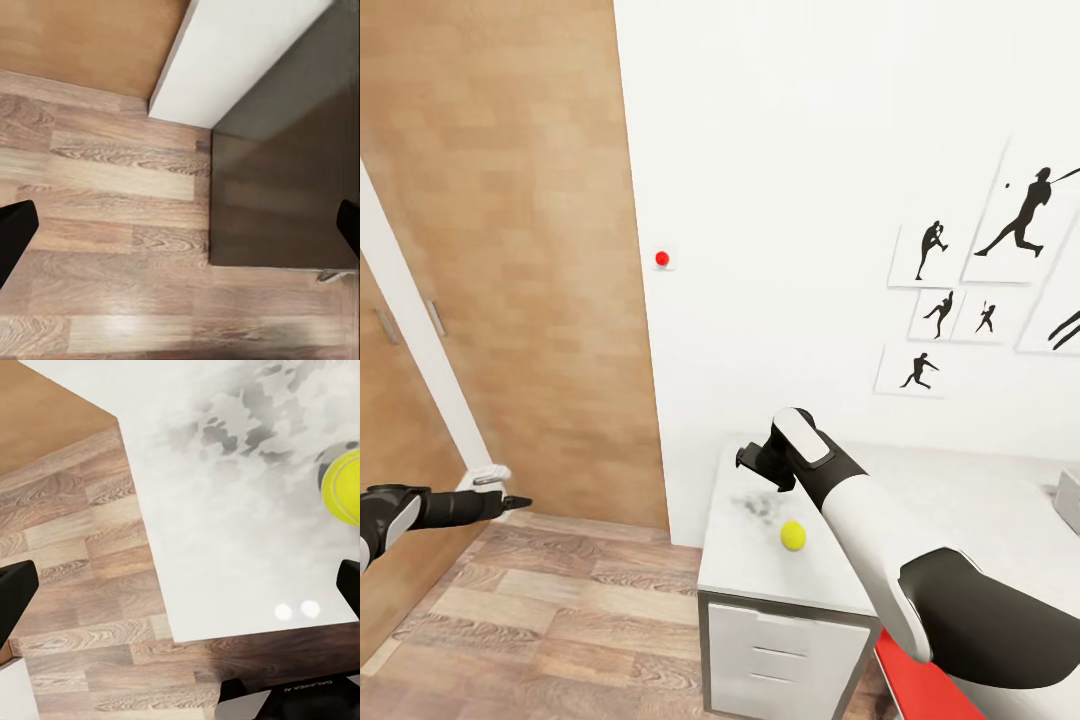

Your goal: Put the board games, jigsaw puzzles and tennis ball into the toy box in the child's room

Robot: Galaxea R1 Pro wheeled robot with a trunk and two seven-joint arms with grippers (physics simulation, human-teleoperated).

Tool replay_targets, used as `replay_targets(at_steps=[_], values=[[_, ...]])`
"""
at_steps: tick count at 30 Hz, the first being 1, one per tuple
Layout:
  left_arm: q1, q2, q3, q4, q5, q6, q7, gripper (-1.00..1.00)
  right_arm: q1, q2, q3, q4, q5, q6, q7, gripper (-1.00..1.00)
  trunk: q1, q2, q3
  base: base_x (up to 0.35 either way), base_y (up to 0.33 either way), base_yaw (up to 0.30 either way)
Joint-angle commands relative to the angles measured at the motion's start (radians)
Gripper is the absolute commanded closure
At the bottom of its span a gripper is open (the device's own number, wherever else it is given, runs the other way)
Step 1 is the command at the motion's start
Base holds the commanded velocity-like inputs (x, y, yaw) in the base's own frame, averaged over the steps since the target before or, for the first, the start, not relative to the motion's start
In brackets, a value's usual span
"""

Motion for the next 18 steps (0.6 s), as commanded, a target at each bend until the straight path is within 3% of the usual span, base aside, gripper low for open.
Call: replay_targets(at_steps=[1,6,12,18], values=[[-0.001,0.001,-0.008,-0.001,0.007,0.007,-0.024,-1.0,-0.001,0.0,0.002,-0.001,-0.004,0.003,-0.007,-1.0,0.001,-0.002,-0.002,0.003,0.001,0.0],[-0.001,0.002,-0.007,-0.001,0.004,0.011,-0.152,-1.0,-0.001,-0.012,0.003,0.0,0.018,0.003,-0.006,-1.0,0.001,-0.002,-0.002,0.001,0.0,0.0],[-0.001,0.012,-0.005,-0.001,0.005,0.046,-0.235,-1.0,-0.001,-0.033,0.002,0.001,0.096,0.0,0.003,-1.0,0.001,-0.002,-0.002,0.0,0.0,0.0],[-0.001,0.016,-0.004,-0.002,0.004,0.092,-0.288,-1.0,-0.001,-0.039,0.001,0.001,0.136,-0.026,0.007,-1.0,0.001,-0.002,-0.002,0.0,0.0,0.0]])
